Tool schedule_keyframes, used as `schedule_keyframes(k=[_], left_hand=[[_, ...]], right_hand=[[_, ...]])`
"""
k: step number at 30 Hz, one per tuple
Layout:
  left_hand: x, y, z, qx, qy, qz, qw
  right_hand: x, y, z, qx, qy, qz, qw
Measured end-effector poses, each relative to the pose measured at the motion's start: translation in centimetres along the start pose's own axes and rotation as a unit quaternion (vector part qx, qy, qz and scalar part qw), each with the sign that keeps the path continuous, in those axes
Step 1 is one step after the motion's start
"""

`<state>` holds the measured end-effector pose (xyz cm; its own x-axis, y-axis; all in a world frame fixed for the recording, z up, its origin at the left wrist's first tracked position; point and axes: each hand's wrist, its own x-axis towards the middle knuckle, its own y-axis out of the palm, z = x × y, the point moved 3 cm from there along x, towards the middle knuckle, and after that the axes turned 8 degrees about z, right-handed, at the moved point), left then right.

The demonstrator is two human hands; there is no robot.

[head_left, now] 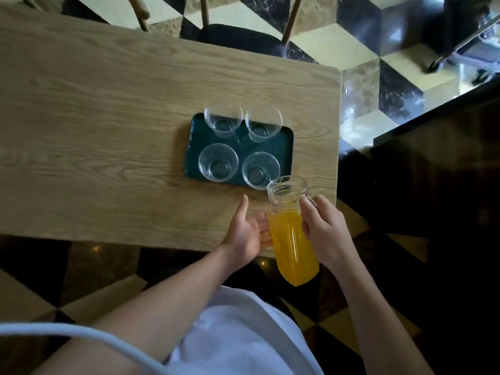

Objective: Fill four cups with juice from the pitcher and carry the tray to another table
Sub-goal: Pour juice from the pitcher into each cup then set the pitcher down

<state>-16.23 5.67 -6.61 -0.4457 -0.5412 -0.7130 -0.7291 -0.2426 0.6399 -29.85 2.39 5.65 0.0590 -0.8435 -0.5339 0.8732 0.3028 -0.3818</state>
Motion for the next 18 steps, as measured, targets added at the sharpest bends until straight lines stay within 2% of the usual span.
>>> schedule_keyframes(k=[6,18], left_hand=[[0.7,-0.8,0.6,-0.047,-0.013,-0.007,0.999],[0.7,-0.7,0.2,-0.054,-0.052,0.001,0.997]], right_hand=[[1.7,1.1,0.6,-0.057,0.031,0.005,0.998],[4.1,1.2,2.0,-0.130,0.069,0.025,0.989]])
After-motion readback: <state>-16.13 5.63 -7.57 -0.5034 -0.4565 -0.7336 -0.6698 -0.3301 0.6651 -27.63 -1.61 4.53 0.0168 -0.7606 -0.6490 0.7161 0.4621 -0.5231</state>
